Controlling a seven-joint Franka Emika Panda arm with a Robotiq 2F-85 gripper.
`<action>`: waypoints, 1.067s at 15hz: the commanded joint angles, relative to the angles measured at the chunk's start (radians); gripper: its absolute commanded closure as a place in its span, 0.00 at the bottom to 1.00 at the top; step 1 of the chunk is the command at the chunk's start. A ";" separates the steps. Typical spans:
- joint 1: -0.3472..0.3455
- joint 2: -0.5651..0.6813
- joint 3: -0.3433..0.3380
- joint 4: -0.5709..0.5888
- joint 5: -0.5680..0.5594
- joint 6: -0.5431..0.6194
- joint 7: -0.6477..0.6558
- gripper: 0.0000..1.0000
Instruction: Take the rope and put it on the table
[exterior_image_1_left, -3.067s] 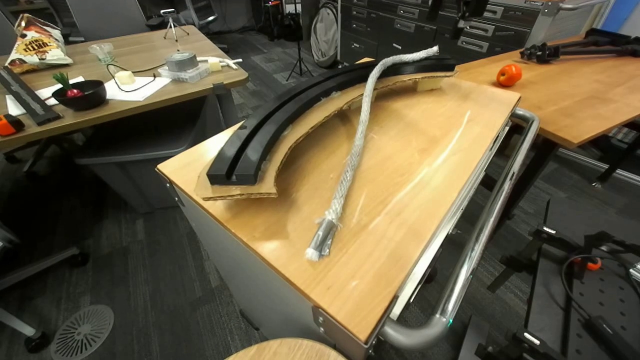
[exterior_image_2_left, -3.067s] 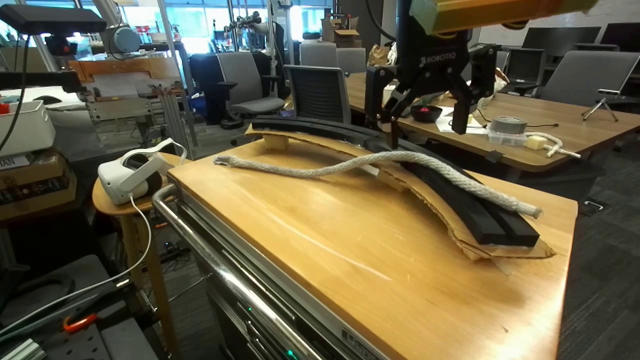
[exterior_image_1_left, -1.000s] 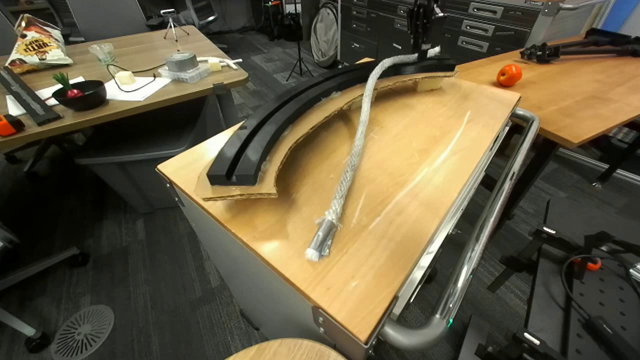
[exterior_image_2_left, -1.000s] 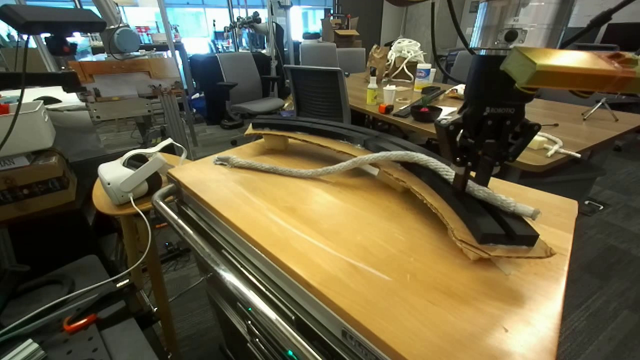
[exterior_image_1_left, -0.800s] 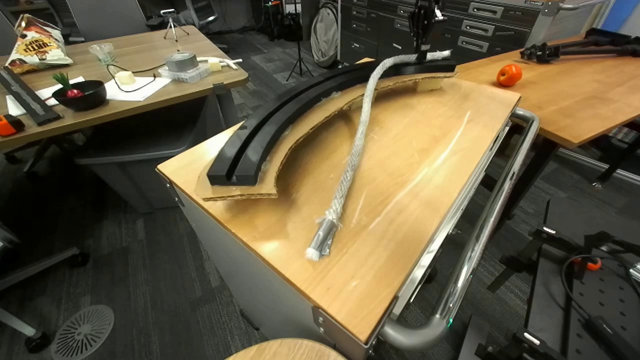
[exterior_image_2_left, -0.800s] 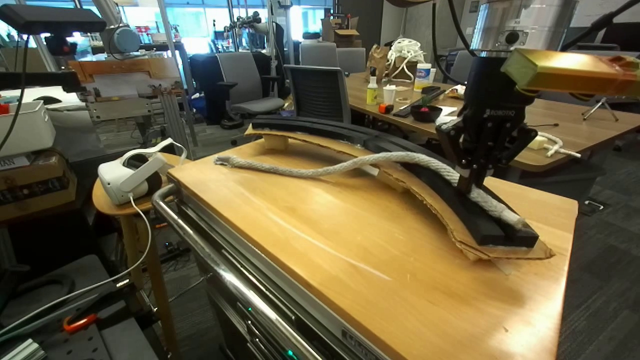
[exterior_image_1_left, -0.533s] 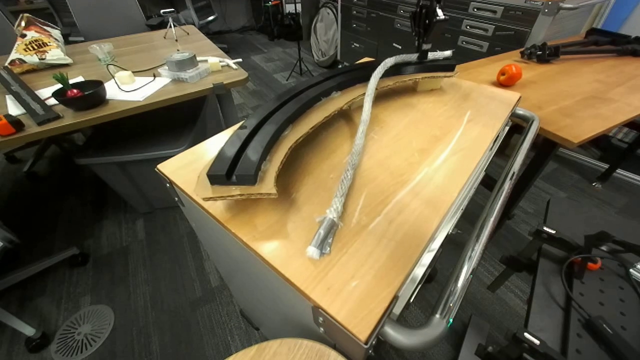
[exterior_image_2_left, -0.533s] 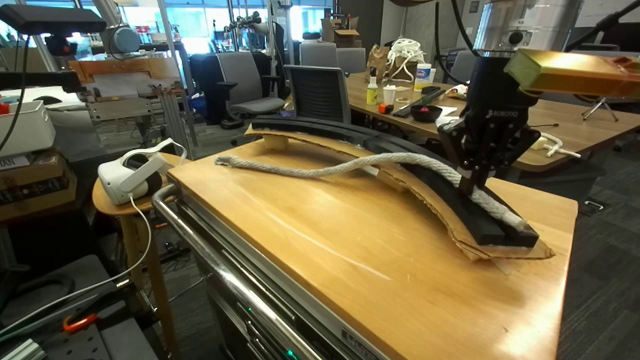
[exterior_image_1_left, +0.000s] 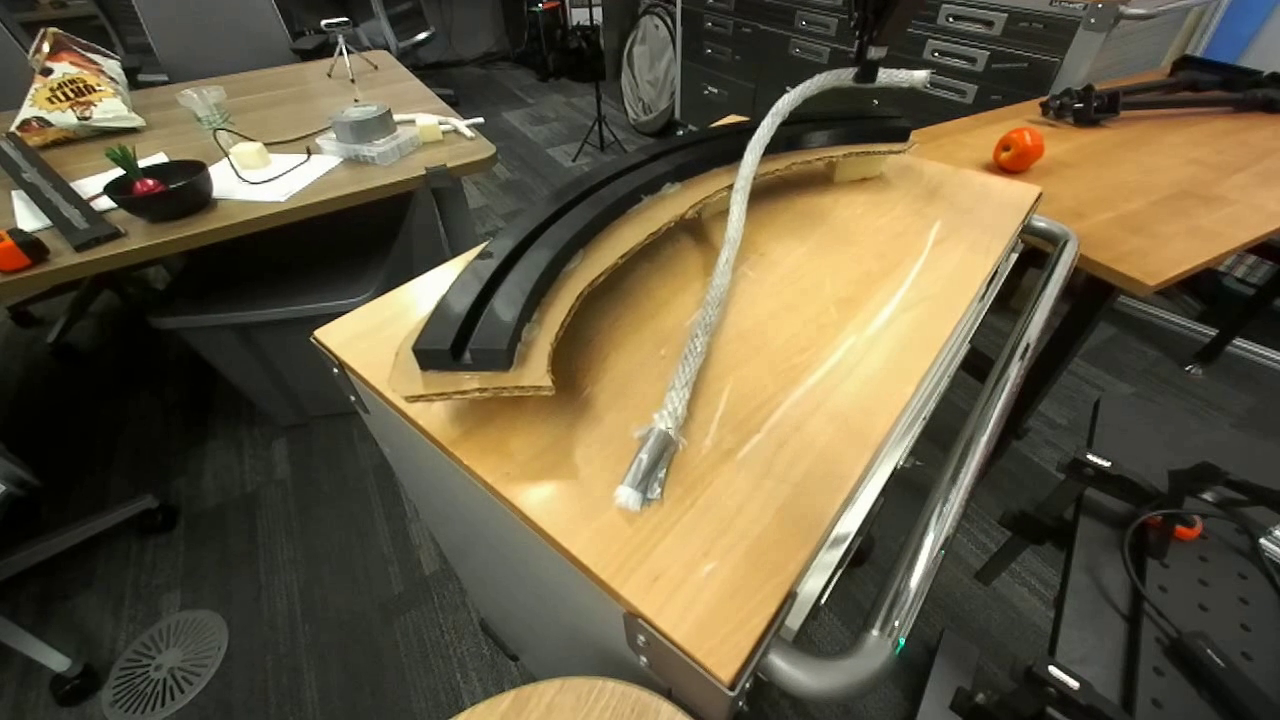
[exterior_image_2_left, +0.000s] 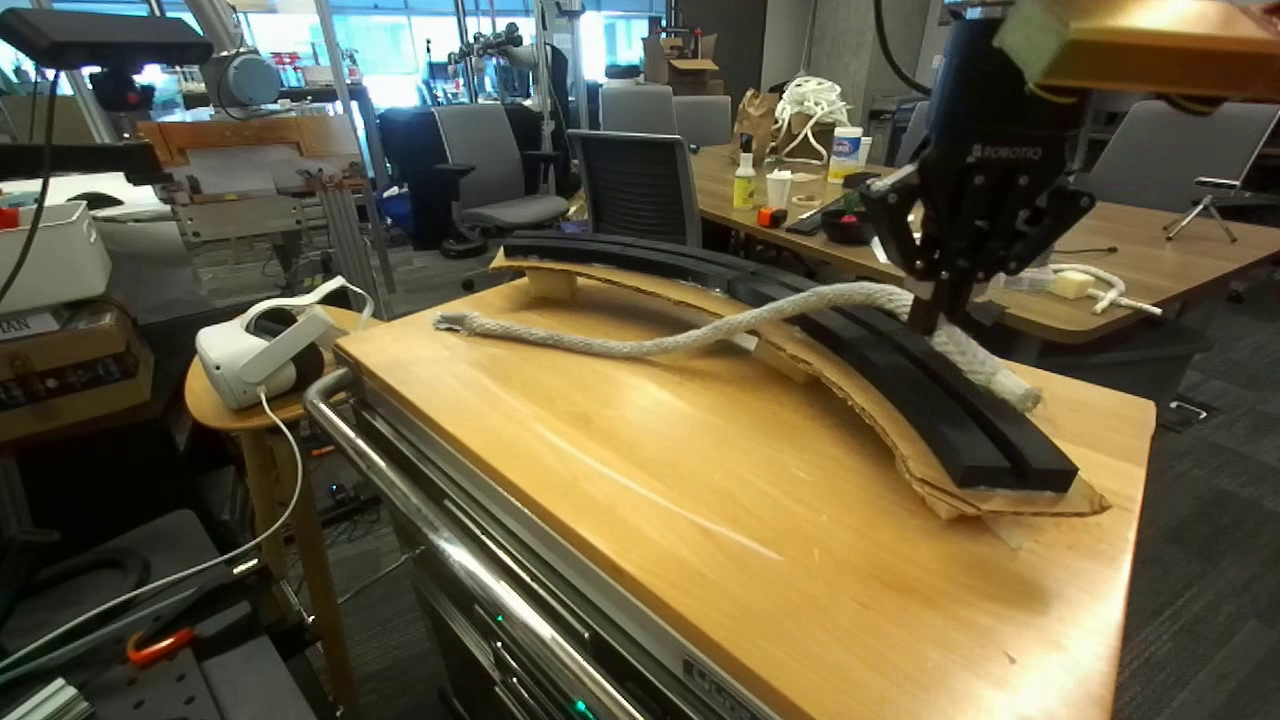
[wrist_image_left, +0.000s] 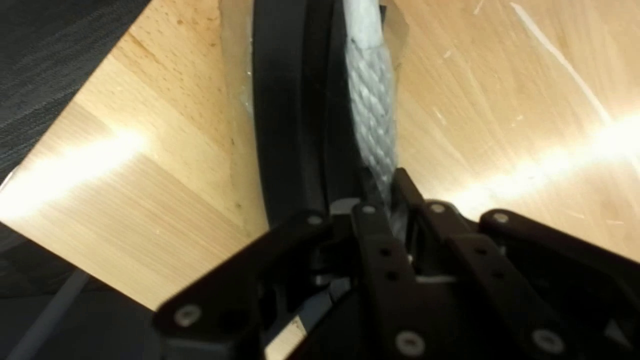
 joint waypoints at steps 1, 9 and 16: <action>0.052 -0.164 0.003 -0.208 -0.007 0.062 0.093 0.97; 0.136 -0.142 0.009 -0.434 -0.015 0.194 0.395 0.97; 0.141 -0.142 -0.006 -0.534 -0.176 0.404 0.627 0.97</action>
